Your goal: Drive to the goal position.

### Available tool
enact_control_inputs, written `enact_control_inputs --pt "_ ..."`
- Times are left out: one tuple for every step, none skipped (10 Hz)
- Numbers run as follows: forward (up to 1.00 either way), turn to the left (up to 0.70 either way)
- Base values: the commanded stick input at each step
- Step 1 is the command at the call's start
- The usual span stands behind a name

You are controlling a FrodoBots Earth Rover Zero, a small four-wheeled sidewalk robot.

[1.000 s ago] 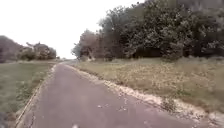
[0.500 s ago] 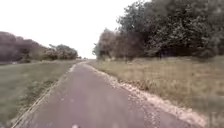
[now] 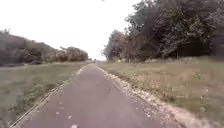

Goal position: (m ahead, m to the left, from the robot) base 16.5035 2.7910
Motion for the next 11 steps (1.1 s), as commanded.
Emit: enact_control_inputs --pt "1.00 0.01" --pt "1.00 0.01" --pt "1.00 0.01" --pt "1.00 0.01" --pt "1.00 0.15" --pt "1.00 0.32" --pt "1.00 0.39" --pt "1.00 0.39" --pt "1.00 0.39" --pt "1.00 0.39" --pt "1.00 0.39"
